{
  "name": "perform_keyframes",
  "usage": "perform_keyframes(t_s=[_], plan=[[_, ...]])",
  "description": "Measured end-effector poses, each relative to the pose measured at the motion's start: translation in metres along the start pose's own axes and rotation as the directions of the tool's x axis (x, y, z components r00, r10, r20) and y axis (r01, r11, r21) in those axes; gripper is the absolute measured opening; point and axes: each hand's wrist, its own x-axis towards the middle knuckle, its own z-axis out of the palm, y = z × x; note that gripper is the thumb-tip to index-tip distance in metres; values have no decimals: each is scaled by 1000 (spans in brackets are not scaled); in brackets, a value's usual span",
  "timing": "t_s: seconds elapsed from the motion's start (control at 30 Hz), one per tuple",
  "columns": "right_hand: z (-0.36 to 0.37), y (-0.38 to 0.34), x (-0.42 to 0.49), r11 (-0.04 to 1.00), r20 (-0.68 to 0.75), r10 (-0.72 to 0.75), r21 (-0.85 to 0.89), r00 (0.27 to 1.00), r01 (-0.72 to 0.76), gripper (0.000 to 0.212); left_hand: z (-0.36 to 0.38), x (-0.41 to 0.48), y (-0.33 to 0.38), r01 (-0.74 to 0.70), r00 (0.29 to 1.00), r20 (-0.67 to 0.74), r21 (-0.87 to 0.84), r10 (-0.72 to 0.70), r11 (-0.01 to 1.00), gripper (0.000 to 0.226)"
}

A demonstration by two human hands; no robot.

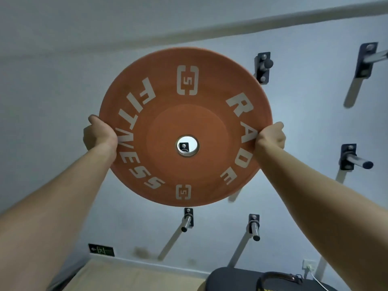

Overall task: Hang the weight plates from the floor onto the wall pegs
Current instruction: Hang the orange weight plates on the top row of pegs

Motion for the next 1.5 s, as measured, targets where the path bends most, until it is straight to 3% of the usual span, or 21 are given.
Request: perform_keyframes(t_s=[0.33, 0.7, 0.97, 1.17, 1.33, 1.5], plan=[[116, -60, 38, 989, -2, -77, 123, 997, 76, 46, 68, 108, 49, -127, 992, -10, -37, 126, 991, 44], [361, -71, 124, 958, -167, -122, 238, 978, 160, 41, 196, 355, 44, -230, 967, 91, -87, 237, 969, 53], [477, -105, 179, 927, -231, -248, 225, 941, 299, 44, 300, 482, 58, -296, 941, 147, -83, 306, 951, 52], [519, -115, 245, 911, -312, -230, 264, 922, 317, 47, 379, 523, 60, -285, 927, 208, -156, 313, 946, 45], [526, -125, 294, 918, -364, -332, 86, 870, 387, 35, 436, 538, 65, -351, 901, 206, -166, 381, 921, 47], [541, -135, 340, 899, -381, -391, 36, 838, 437, 36, 482, 550, 72, -412, 882, 178, -163, 437, 897, 51]])
